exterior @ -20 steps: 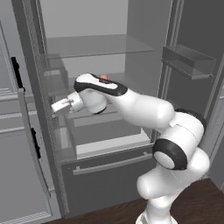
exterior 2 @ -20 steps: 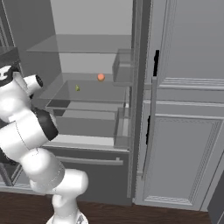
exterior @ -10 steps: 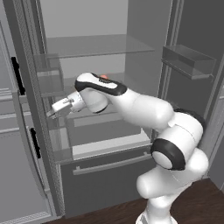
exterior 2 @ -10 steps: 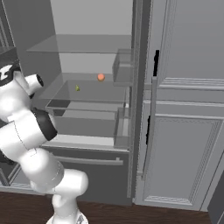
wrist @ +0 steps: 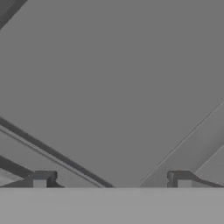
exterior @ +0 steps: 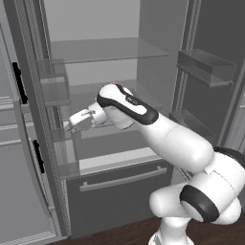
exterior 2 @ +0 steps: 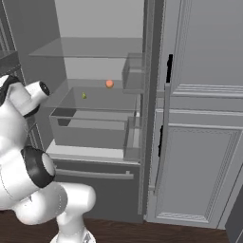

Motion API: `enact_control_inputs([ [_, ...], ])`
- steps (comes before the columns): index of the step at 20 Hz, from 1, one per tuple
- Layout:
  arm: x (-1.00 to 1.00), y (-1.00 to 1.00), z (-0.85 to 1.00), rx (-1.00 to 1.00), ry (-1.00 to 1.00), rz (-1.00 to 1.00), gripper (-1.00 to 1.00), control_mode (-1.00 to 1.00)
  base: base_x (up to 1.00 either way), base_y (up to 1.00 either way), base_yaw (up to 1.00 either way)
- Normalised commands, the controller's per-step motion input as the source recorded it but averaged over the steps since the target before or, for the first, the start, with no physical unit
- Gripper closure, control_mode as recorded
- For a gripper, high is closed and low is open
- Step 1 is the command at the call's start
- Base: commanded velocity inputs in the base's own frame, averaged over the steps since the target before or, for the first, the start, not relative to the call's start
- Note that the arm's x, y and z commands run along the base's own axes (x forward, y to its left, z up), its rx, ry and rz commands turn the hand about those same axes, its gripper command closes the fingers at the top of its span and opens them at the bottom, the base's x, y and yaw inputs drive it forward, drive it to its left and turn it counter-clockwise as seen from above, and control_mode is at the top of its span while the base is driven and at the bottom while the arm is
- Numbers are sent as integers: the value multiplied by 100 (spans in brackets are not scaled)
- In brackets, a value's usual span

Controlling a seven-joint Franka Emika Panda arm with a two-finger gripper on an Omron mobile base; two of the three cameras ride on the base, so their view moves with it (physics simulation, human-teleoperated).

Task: Grab a lemon wedge from the fridge and one ice cube from the ice bowl, and put them in the glass of lemonade.

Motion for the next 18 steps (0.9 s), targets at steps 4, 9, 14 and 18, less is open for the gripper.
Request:
enact_control_inputs([
  [4,-5,-44,0,-24,1,-16,-100,-100,0,0,0],
  [9,0,-57,0,-31,3,-21,-100,-100,0,0,0],
  [14,0,-95,0,-25,0,-29,-100,-100,0,0,0],
  [18,0,-100,0,-21,0,-47,-100,-100,0,0,0],
])
